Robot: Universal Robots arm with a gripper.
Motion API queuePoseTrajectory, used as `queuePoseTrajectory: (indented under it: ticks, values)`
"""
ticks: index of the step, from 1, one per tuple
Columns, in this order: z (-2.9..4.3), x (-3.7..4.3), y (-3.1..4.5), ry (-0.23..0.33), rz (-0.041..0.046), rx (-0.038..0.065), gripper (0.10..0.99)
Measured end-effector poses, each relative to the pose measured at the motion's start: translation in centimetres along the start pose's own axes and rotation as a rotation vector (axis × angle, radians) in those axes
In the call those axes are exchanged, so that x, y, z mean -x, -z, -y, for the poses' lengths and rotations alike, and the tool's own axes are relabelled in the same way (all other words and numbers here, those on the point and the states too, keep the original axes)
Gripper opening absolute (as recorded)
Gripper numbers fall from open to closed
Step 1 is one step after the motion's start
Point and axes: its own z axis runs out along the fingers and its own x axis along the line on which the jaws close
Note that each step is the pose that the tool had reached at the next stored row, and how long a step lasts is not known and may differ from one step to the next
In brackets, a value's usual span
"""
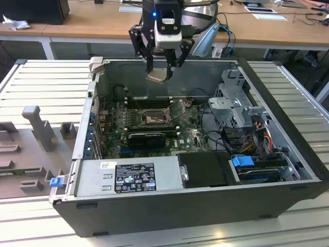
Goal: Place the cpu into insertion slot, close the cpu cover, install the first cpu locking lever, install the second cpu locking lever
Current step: 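Place the cpu into insertion slot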
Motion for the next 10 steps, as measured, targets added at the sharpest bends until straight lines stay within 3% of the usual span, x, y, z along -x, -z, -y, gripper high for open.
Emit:
queuePoseTrajectory:
  ticks: [10]
  values:
    - [0.01, 0.00, -0.09, -0.162, 0.0142, 0.003, 0.533]
